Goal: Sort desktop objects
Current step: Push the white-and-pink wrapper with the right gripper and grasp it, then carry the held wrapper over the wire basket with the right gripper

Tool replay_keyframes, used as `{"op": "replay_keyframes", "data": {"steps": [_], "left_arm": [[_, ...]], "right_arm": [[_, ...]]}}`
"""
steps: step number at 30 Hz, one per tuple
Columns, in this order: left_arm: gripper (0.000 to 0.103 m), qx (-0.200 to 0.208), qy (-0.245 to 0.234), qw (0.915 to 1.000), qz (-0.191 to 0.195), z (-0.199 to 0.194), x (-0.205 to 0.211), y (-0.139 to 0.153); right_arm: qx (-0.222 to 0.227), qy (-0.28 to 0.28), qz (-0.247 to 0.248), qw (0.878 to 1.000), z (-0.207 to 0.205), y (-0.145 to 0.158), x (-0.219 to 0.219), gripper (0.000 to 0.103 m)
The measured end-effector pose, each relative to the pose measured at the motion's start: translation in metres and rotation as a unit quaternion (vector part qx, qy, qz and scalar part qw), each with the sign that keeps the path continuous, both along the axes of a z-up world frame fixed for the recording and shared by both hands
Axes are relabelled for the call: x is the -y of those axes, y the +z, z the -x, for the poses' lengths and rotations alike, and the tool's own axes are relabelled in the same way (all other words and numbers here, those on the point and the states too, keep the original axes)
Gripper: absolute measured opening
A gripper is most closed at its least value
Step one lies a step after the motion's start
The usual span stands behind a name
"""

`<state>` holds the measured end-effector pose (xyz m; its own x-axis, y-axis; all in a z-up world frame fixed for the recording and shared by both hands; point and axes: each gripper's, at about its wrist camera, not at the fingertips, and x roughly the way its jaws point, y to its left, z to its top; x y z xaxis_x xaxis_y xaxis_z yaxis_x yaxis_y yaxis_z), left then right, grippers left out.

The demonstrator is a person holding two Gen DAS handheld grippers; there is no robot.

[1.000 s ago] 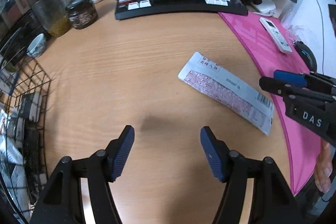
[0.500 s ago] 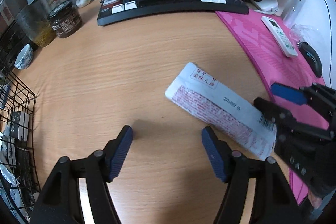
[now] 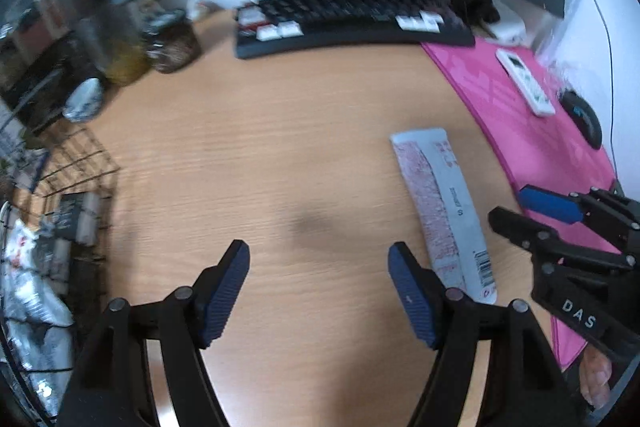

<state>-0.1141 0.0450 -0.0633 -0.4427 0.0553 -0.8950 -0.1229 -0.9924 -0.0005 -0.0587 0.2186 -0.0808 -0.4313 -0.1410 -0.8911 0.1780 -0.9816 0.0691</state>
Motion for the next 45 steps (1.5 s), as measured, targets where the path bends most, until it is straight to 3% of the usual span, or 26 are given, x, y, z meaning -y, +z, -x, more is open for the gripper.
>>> {"op": "replay_keyframes", "data": {"steps": [4, 10, 15, 21, 30, 37, 45], "left_arm": [[0.075, -0.002, 0.012, 0.9999, 0.001, -0.010, 0.020, 0.006], [0.075, -0.005, 0.015, 0.9998, -0.006, -0.014, 0.036, 0.010], [0.075, -0.002, 0.019, 0.9996, -0.019, -0.011, 0.042, 0.008], [0.075, 0.001, 0.019, 0.9997, -0.018, -0.011, 0.043, 0.005], [0.075, -0.015, 0.022, 0.9994, -0.023, -0.022, 0.047, 0.019], [0.075, -0.068, 0.043, 0.9962, -0.033, -0.056, 0.069, 0.066], [0.078, -0.136, 0.126, 0.9824, -0.020, -0.105, 0.151, 0.123]], "right_arm": [[0.004, 0.003, 0.014, 1.000, 0.005, -0.001, 0.025, 0.049], [0.010, -0.009, -0.034, 0.999, 0.015, -0.016, 0.051, 0.049], [0.006, -0.019, -0.040, 0.999, 0.017, -0.020, 0.051, 0.050], [0.007, -0.020, -0.026, 0.999, 0.017, -0.018, 0.047, 0.038], [0.018, -0.023, -0.008, 1.000, 0.013, -0.011, 0.039, 0.035], [-0.016, 0.012, 0.017, 1.000, 0.000, 0.034, 0.061, 0.035], [-0.067, 0.133, 0.059, 0.987, -0.032, 0.107, 0.159, 0.035]]}}
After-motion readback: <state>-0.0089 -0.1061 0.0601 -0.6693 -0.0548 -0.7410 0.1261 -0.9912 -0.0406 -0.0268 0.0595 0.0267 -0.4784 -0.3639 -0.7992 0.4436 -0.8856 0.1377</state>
